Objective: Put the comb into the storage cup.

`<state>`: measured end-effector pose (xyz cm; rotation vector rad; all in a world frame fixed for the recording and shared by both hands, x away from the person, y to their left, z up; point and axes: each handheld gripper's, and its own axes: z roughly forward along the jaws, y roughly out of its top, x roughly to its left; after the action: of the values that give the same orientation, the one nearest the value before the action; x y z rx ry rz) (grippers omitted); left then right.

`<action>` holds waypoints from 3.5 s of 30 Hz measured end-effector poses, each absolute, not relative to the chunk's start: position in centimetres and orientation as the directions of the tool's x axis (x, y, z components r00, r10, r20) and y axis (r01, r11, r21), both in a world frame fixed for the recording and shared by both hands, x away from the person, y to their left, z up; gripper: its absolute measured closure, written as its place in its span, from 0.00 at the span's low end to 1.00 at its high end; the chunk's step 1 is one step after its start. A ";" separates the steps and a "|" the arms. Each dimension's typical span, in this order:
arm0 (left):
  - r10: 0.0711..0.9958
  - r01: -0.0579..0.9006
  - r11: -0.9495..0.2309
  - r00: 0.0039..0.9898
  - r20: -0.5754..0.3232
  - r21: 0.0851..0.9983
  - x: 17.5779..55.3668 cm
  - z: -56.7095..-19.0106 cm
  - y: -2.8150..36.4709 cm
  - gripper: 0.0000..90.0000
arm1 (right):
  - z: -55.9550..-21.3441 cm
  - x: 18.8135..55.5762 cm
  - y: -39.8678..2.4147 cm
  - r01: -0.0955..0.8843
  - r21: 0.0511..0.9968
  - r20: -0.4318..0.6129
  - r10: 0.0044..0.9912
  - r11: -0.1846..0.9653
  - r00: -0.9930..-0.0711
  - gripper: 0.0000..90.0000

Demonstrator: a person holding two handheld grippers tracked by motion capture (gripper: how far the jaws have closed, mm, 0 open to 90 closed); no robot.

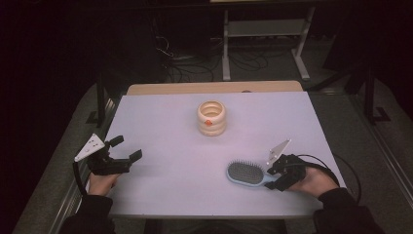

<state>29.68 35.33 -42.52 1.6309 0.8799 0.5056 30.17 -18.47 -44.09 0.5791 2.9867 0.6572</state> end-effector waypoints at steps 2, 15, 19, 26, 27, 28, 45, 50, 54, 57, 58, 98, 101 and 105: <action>0.770 0.275 -0.062 0.625 -0.130 0.960 29.7 -42.5 35.3 0.00 | -44.1 30.1 -18.4 0.341 0.410 0.046 0.355 0.846 -0.934 0.57; 0.769 0.275 -0.063 0.626 -0.129 0.959 29.7 -42.5 35.3 0.00 | -44.1 29.9 -18.3 0.310 0.413 0.026 0.329 0.856 -0.944 0.74; 0.769 0.275 -0.062 0.626 -0.130 0.959 29.7 -42.5 35.3 0.00 | -44.1 29.8 -18.3 0.309 0.412 0.023 0.329 0.857 -0.944 0.76; 0.770 0.275 -0.062 0.625 -0.129 0.959 29.7 -42.5 35.3 0.00 | -44.0 29.9 -18.4 0.322 0.418 0.008 0.350 0.850 -0.937 0.76; 0.770 0.276 -0.061 0.625 -0.131 0.959 29.6 -42.5 35.3 0.00 | -43.9 30.0 -18.5 0.324 0.423 0.011 0.353 0.846 -0.936 0.76; 0.770 0.277 -0.060 0.624 -0.132 0.959 29.6 -42.5 35.3 0.00 | -43.8 30.0 -18.7 0.329 0.429 0.014 0.357 0.842 -0.934 0.76; 0.768 0.276 -0.058 0.626 -0.134 0.959 29.6 -42.5 35.3 0.00 | -40.6 30.1 -19.5 0.320 0.536 -0.016 0.388 0.781 -0.922 0.76; 0.769 0.273 -0.059 0.626 -0.130 0.960 29.5 -42.5 35.4 0.00 | -39.2 30.2 -19.2 0.308 0.563 -0.034 0.394 0.767 -0.919 0.76; 0.768 0.266 -0.053 0.627 -0.132 0.962 29.4 -42.4 35.4 0.00 | -38.2 30.4 -18.9 0.308 0.576 -0.038 0.402 0.757 -0.915 0.76; 0.765 0.262 -0.051 0.630 -0.131 0.964 29.3 -42.3 35.4 0.00 | -37.4 30.5 -18.5 0.297 0.580 -0.052 0.398 0.759 -0.916 0.76; 0.765 0.263 -0.049 0.630 -0.133 0.964 29.3 -42.3 35.4 0.00 | -37.2 30.5 -18.3 0.291 0.583 -0.059 0.397 0.758 -0.916 0.76; 0.723 0.255 -0.048 0.676 -0.142 0.966 29.7 -40.9 34.7 0.00 | -28.3 33.9 -13.6 0.202 0.686 -0.134 0.394 0.699 -0.909 0.76; 0.715 0.240 -0.052 0.687 -0.132 0.969 29.9 -40.1 34.4 0.00 | -27.7 34.2 -13.0 0.192 0.688 -0.144 0.390 0.700 -0.909 0.76; 0.706 0.231 -0.054 0.697 -0.127 0.971 30.1 -39.3 34.2 0.00 | -27.0 34.5 -12.2 0.182 0.692 -0.152 0.388 0.699 -0.909 0.76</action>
<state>30.13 34.23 -39.31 1.6192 0.7770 0.4579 34.51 -12.21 -27.00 0.4507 2.6226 1.0238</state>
